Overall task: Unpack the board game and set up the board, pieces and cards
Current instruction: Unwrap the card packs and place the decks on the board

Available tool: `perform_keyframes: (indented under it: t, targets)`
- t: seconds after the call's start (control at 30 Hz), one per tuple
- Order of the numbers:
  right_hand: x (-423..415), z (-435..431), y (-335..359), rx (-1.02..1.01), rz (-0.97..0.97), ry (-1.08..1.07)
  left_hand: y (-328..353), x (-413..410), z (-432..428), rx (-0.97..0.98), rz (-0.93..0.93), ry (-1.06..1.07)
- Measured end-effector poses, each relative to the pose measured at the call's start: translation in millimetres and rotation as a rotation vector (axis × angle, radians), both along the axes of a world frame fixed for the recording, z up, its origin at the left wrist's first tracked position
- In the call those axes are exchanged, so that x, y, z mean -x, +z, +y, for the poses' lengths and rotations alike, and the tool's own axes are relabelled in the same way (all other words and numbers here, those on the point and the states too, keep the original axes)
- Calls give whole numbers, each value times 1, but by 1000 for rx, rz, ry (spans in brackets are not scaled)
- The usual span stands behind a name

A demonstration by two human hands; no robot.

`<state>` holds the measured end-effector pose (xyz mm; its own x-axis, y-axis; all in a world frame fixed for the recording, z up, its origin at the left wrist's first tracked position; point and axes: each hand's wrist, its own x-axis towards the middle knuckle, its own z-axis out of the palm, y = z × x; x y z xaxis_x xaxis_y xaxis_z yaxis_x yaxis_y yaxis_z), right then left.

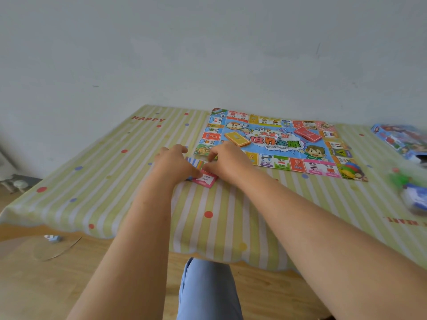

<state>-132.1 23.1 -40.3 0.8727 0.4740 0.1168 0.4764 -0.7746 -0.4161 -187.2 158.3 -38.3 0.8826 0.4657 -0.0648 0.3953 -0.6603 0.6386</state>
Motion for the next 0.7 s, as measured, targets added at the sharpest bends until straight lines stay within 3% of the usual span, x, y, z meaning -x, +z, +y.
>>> perform_keyframes:
  t: [0.3,0.7]
  targets:
    - [-4,-26,10,-262,12,-41,4,-4,-8,47,-149,-15]
    - [-4,-88,20,-363,-3,-127,18,-16,-71,107,-313,-110]
